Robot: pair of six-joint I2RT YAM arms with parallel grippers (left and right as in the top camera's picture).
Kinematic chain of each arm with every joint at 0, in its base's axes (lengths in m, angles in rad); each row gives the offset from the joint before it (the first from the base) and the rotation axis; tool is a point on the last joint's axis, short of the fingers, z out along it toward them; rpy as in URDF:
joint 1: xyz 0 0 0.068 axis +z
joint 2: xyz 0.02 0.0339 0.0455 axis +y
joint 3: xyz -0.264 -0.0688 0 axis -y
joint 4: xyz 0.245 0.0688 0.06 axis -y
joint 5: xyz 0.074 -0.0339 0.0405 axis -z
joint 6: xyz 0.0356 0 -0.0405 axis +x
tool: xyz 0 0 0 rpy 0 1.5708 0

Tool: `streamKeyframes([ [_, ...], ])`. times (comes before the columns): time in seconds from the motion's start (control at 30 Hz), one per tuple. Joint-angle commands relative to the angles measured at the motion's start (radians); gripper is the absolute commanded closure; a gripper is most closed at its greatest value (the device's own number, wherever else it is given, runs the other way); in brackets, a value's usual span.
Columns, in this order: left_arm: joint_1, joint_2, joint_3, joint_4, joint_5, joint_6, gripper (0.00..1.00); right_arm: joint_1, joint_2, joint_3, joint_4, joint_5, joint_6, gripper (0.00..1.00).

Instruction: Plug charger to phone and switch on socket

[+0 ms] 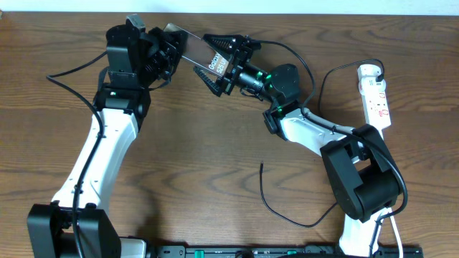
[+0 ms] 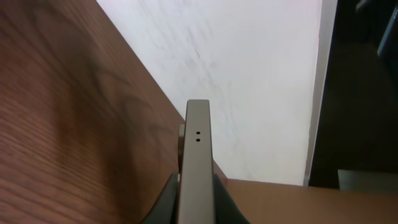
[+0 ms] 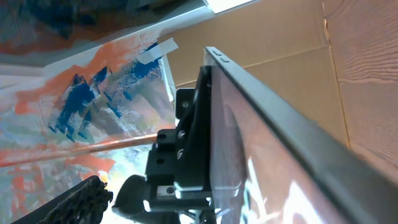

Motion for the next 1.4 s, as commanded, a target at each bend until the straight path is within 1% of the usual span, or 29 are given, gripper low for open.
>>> streamKeyframes([
  [0.0, 0.046, -0.005, 0.006, 0.014, 0.020, 0.013, 0.93, -0.010, -0.008, 0.014, 0.003, -0.009, -0.016, 0.01],
  [0.13, 0.126, -0.005, 0.006, 0.018, 0.098, 0.003, 0.93, -0.033, -0.008, 0.014, 0.003, -0.026, -0.077, 0.01],
  [0.2, 0.189, -0.005, 0.006, 0.027, 0.174, -0.005, 0.93, -0.053, -0.008, 0.014, 0.002, -0.056, -0.137, 0.01],
  [0.37, 0.334, -0.005, 0.006, 0.040, 0.423, 0.008, 0.93, -0.100, -0.008, 0.014, -0.011, -0.131, -0.375, 0.01],
  [0.43, 0.380, -0.005, 0.006, 0.039, 0.531, 0.038, 0.93, -0.113, -0.008, 0.014, -0.078, -0.172, -0.471, 0.01],
  [0.47, 0.411, -0.005, 0.006, 0.039, 0.623, 0.045, 0.93, -0.121, -0.008, 0.014, -0.182, -0.206, -0.549, 0.01],
  [0.6, 0.436, -0.005, 0.006, 0.040, 0.757, 0.053, 0.92, -0.132, -0.024, 0.018, -0.507, -0.219, -0.794, 0.01],
  [0.63, 0.436, -0.005, 0.006, 0.040, 0.800, 0.069, 0.93, -0.139, -0.047, 0.037, -0.709, -0.190, -0.924, 0.01],
  [0.8, 0.435, -0.005, 0.006, 0.040, 0.907, 0.148, 0.93, -0.151, -0.123, 0.159, -1.196, -0.054, -1.217, 0.01],
  [0.83, 0.435, -0.005, 0.006, 0.040, 0.927, 0.168, 0.93, -0.151, -0.143, 0.200, -1.326, 0.003, -1.287, 0.01],
  [0.9, 0.435, -0.005, 0.006, 0.038, 0.960, 0.212, 0.93, -0.148, -0.169, 0.266, -1.524, 0.116, -1.375, 0.01],
  [1.0, 0.433, -0.005, 0.006, -0.002, 0.993, 0.284, 0.93, -0.126, -0.195, 0.374, -1.835, 0.362, -1.470, 0.01],
  [1.1, 0.431, -0.005, 0.006, -0.107, 0.992, 0.389, 0.93, -0.085, -0.198, 0.426, -2.027, 0.547, -1.498, 0.01],
  [1.2, 0.428, -0.004, 0.006, -0.274, 0.980, 0.549, 0.93, -0.038, -0.196, 0.419, -2.122, 0.643, -1.497, 0.01],
  [1.3, 0.427, -0.004, 0.006, -0.446, 0.939, 0.702, 0.93, 0.007, -0.184, 0.386, -2.153, 0.672, -1.495, 0.01],
  [1.37, 0.425, -0.004, 0.006, -0.535, 0.917, 0.776, 0.93, 0.039, -0.173, 0.354, -2.152, 0.674, -1.468, 0.01],
])
